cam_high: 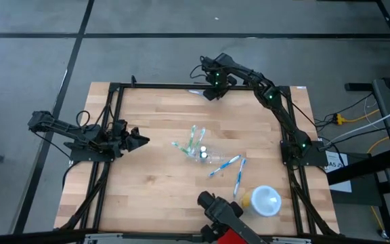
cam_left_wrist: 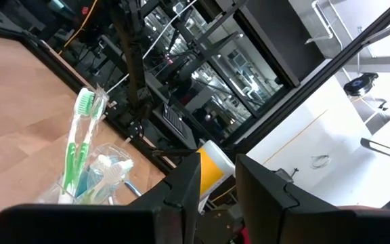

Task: Pick & Place toothbrushing station
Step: Put the top blue toothbrush into the transparent organizer

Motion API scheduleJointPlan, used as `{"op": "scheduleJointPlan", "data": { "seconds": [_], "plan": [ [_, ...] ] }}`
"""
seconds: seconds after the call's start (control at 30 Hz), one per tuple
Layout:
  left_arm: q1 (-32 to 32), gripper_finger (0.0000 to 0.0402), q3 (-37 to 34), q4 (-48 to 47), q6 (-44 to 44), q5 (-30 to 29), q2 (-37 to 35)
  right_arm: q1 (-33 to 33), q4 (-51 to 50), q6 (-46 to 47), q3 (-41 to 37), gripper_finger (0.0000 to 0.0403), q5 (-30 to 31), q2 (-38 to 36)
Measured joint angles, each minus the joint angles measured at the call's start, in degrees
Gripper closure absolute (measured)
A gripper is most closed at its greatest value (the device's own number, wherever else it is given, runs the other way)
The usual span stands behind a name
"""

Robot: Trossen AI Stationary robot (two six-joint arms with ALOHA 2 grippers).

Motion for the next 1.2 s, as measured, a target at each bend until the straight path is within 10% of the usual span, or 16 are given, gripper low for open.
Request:
{"op": "scheduleJointPlan", "data": {
  "seconds": [0.27, 1.2],
  "plan": [
    [0.0, 0.0313, 0.0, 0.0, -0.32, 0.04, 0.0, 0.1, -3.52, -1.26, 0.0, 0.0394, -0.2, 0.0],
    [-0.02, 0.0313, 1.13, 4.08, 4.97, 6.47, 0.02, 18.55, -5.57, 13.33, 0.02, 0.0402, 7.56, -34.06]
  ]
}}
